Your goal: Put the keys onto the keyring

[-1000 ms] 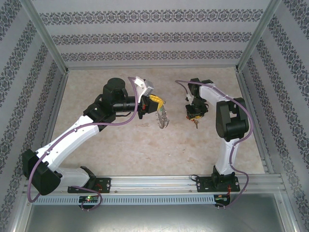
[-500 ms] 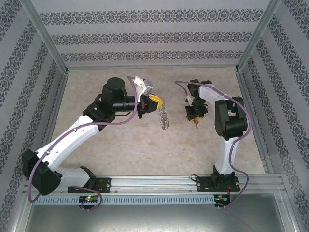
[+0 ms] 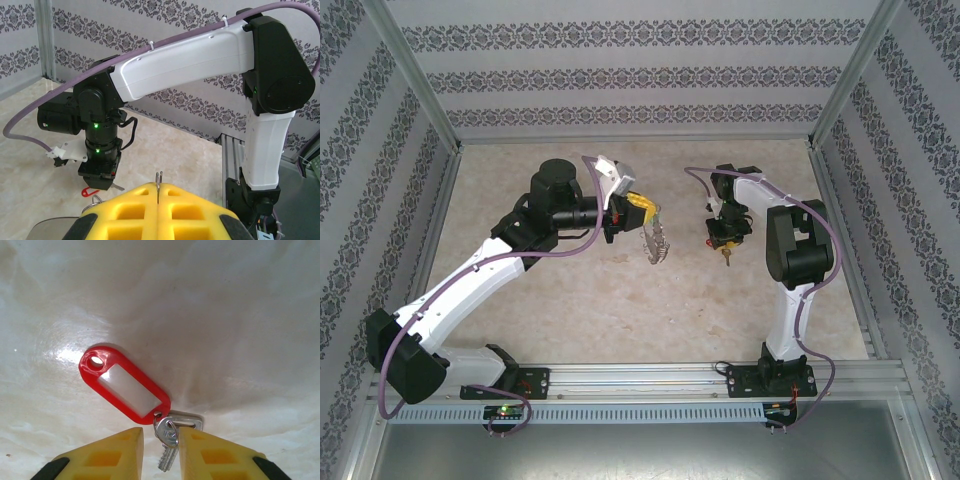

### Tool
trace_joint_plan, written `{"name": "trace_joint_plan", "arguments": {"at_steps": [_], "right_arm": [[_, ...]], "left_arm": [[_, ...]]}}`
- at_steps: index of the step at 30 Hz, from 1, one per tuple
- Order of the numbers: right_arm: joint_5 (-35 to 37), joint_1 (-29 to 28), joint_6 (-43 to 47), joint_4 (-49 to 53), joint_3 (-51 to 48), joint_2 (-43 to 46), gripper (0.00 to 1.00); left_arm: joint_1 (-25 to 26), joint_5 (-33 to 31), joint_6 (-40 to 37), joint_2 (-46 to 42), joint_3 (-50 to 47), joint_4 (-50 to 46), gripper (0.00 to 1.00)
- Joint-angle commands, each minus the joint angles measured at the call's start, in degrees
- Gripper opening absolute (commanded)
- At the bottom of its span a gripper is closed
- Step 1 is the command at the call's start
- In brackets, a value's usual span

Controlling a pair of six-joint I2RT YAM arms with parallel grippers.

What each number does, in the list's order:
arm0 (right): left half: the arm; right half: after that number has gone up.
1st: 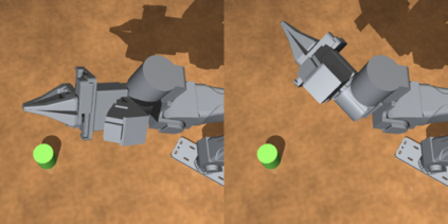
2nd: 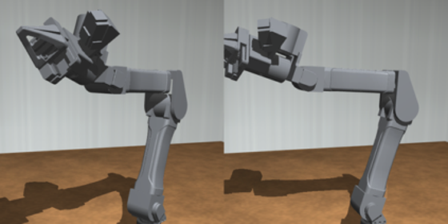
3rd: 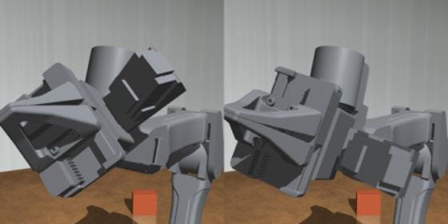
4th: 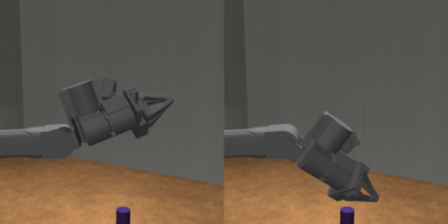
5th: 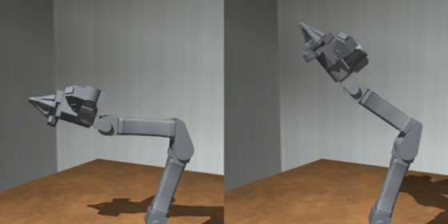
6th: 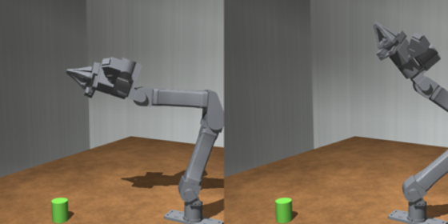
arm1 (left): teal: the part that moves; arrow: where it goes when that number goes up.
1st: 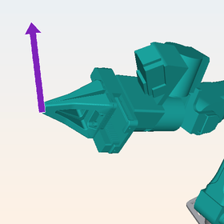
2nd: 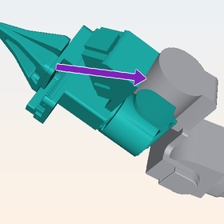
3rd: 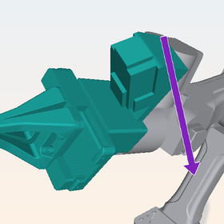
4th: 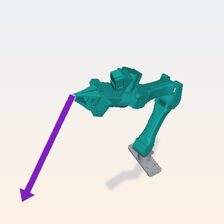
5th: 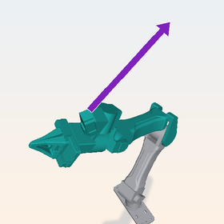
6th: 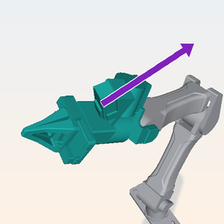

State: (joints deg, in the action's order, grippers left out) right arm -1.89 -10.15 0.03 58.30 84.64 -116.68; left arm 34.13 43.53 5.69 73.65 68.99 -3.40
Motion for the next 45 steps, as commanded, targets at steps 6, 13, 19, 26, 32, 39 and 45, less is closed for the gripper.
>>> {"name": "trace_joint_plan", "arguments": {"at_steps": [6,13,19,26,32,39,45], "right_arm": [[1.3,0.8,0.5,0.8,-0.4,-0.9,0.24],[1.4,0.8,0.6,0.9,-0.4,-1.2,0.23],[1.4,1.0,0.5,0.8,-0.8,-1.2,0.22],[1.3,1.1,0.4,0.7,-0.9,-1.4,0.2],[1.3,1.2,0.2,0.5,-1.0,-1.4,0.18],[1.1,1.2,0.1,0.6,-0.8,-1.5,0.16],[0.9,1.2,-0.1,0.8,-0.7,-1.4,0.1]], "left_arm": [[-1.5,2.1,1.6,-0.1,0.5,4.8,0.0],[-2.0,2.1,1.4,0.0,0.9,4.8,0.0],[-2.7,2.1,1.2,-0.3,0.8,4.4,0.0],[-2.9,2.3,1.3,-0.4,0.9,4.3,0.0],[-3.1,2.4,1.3,-0.5,0.9,4.3,0.0],[-3.2,2.5,1.3,-0.3,1.1,4.2,0.0],[-3.2,2.1,-0.2,0.3,2.5,0.8,0.0]]}}
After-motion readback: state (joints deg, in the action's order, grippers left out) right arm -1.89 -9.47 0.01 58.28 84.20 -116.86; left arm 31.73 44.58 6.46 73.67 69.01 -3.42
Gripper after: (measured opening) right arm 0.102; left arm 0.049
